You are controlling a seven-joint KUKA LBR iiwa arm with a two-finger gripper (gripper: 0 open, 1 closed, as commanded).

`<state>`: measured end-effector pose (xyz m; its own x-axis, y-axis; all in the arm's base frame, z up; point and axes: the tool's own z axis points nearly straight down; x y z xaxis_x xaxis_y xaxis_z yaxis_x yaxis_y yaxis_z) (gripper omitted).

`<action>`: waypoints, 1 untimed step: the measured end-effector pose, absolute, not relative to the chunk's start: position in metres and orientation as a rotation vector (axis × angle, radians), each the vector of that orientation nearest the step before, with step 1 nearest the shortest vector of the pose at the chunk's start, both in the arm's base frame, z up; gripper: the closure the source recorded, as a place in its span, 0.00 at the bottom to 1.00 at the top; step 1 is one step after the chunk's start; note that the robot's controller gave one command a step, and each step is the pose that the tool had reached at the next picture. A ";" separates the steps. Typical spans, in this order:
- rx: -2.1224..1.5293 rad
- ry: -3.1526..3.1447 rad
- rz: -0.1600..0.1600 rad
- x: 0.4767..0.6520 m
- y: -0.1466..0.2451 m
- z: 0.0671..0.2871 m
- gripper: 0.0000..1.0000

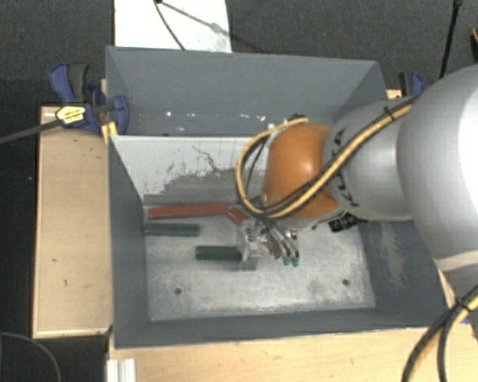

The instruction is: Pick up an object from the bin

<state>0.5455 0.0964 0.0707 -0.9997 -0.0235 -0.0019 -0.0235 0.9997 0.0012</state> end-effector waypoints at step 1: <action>-0.631 3.068 0.002 0.538 0.126 0.215 1.00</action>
Offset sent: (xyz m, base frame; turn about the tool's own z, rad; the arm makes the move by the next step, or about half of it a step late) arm -0.0094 0.0287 0.1414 -0.3813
